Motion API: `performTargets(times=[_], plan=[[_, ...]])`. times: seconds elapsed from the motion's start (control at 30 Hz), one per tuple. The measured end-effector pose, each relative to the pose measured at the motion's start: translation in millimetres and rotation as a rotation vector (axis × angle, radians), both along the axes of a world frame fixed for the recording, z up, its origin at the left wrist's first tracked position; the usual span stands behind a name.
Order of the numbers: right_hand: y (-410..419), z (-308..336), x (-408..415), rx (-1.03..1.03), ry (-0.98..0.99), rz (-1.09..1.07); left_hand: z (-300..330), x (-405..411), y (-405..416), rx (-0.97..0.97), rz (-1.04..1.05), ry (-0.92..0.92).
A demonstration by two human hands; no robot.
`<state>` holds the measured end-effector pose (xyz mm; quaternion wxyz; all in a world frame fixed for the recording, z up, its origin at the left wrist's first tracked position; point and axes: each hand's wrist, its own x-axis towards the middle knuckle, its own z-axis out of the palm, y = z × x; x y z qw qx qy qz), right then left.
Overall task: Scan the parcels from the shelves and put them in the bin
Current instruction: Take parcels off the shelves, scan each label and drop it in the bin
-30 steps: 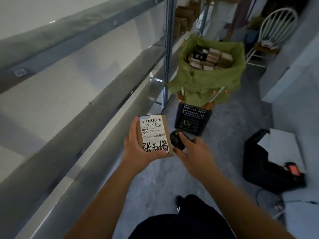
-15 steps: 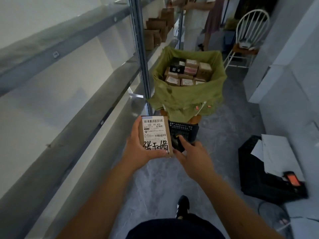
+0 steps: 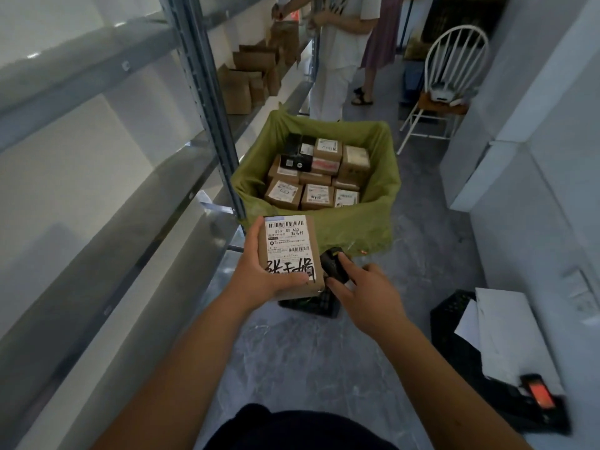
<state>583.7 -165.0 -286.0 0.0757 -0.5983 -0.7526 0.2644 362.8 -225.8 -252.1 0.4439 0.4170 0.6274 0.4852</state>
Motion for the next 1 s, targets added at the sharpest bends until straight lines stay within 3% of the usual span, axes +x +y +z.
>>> performTargets(times=[0.37,0.6,0.87,1.0], plan=[[128.4,-6.1,11.0,0.059,0.022,-0.205,-22.1,-25.4,191.4,-0.074,-0.100,-0.180],[222.9,14.2,-0.7,0.034,-0.067,-0.332,-39.1,-34.5,337.3,-0.211,-0.250,-0.213],[280.6,4.4,2.3,-0.062,-0.035,-0.577,-80.6,2.0,443.5,-0.350,-0.324,-0.127],[282.6,-0.8,12.0,-0.101,-0.035,-0.682,-100.5,20.2,476.9,-0.399,-0.322,0.031]])
